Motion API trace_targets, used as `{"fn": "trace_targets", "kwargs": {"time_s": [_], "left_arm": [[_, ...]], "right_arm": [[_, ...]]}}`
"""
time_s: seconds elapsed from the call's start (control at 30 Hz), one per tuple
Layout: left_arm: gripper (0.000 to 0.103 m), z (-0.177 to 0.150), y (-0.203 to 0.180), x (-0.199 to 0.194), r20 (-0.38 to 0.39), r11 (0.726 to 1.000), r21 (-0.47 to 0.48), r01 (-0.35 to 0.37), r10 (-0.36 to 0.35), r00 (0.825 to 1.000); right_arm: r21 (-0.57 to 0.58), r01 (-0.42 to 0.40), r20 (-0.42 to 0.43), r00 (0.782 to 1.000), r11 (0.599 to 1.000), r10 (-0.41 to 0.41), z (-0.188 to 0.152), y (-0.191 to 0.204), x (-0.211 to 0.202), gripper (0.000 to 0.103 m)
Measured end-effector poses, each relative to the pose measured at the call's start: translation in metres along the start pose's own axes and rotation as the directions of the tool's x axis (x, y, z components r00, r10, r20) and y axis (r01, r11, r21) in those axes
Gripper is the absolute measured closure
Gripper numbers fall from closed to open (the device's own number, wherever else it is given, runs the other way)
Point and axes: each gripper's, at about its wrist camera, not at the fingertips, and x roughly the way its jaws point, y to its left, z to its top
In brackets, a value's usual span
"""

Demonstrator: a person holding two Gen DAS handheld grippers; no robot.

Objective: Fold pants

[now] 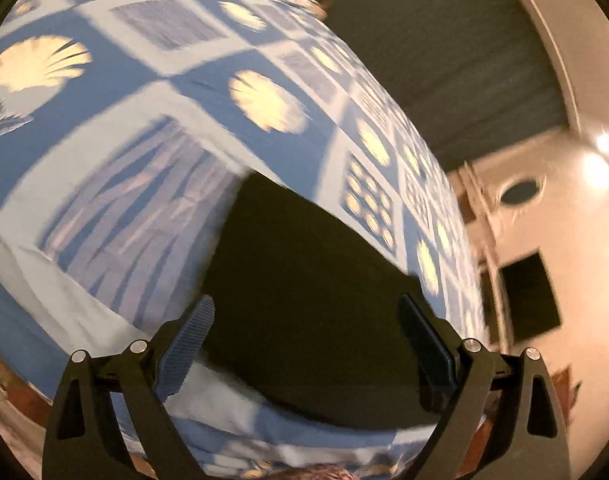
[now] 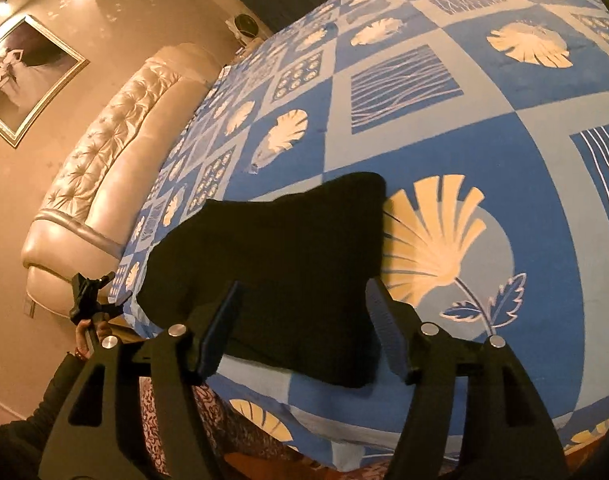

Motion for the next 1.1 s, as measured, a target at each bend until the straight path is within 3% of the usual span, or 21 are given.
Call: {"fn": "trace_targets", "kwargs": {"time_s": [0.13,0.27,0.37,0.47,0.53,0.63,0.73,0.8,0.83,0.87,0.93,1.1], "left_arm": [[0.011,0.018,0.026,0.015,-0.052,0.999,-0.030,0.012,-0.014,0.999],[0.011,0.025,0.025,0.047,-0.147,0.999,0.041,-0.028,0.034,0.989],[0.011,0.030,0.017,0.062,-0.159,0.994,0.102,-0.028,0.044,0.986],[0.011,0.031,0.013,0.071,-0.193,0.994,0.085,0.073,-0.056,0.980],[0.011,0.027,0.009,0.083,-0.250,0.986,0.060,0.156,-0.137,0.959],[0.011,0.023,0.001,0.094,-0.270,0.977,0.099,0.187,-0.154,0.950],[0.011,0.026,0.010,0.095,-0.225,0.976,0.042,0.216,-0.201,0.953],[0.020,0.028,0.014,0.093,-0.205,0.975,0.014,0.221,-0.214,0.955],[0.040,0.028,0.015,0.094,-0.211,0.982,0.012,0.189,-0.182,0.960],[0.071,0.028,0.019,0.095,-0.224,0.988,0.007,0.156,-0.150,0.963],[0.075,0.024,0.027,0.099,-0.244,0.990,-0.044,0.137,-0.144,0.959],[0.082,0.021,0.010,0.089,-0.209,0.991,-0.040,0.129,-0.134,0.969]], "right_arm": [[0.020,-0.010,0.034,0.999,1.000,0.010,0.000,0.017,0.011,0.036],[0.049,-0.009,0.040,0.999,0.999,0.007,-0.003,0.012,0.017,0.031],[0.059,-0.004,0.035,0.999,0.998,0.002,-0.005,0.009,0.021,0.031],[0.062,0.001,0.022,1.000,0.998,-0.003,-0.007,0.006,0.026,0.031],[0.067,-0.004,0.011,1.000,0.998,0.003,-0.009,0.005,0.029,0.031],[0.067,-0.006,0.006,1.000,0.998,0.006,-0.010,0.005,0.030,0.031],[0.061,-0.017,0.016,1.000,0.998,0.016,-0.010,0.008,0.028,0.031],[0.059,-0.023,0.019,1.000,0.998,0.022,-0.009,0.010,0.028,0.030],[0.060,-0.027,0.021,0.999,0.998,0.025,-0.009,0.010,0.027,0.030],[0.060,-0.031,0.019,0.999,0.998,0.030,-0.010,0.012,0.028,0.030],[0.056,-0.027,0.013,1.000,0.998,0.027,-0.011,0.013,0.030,0.030],[0.053,-0.026,0.018,1.000,0.998,0.025,-0.011,0.015,0.030,0.030]]}}
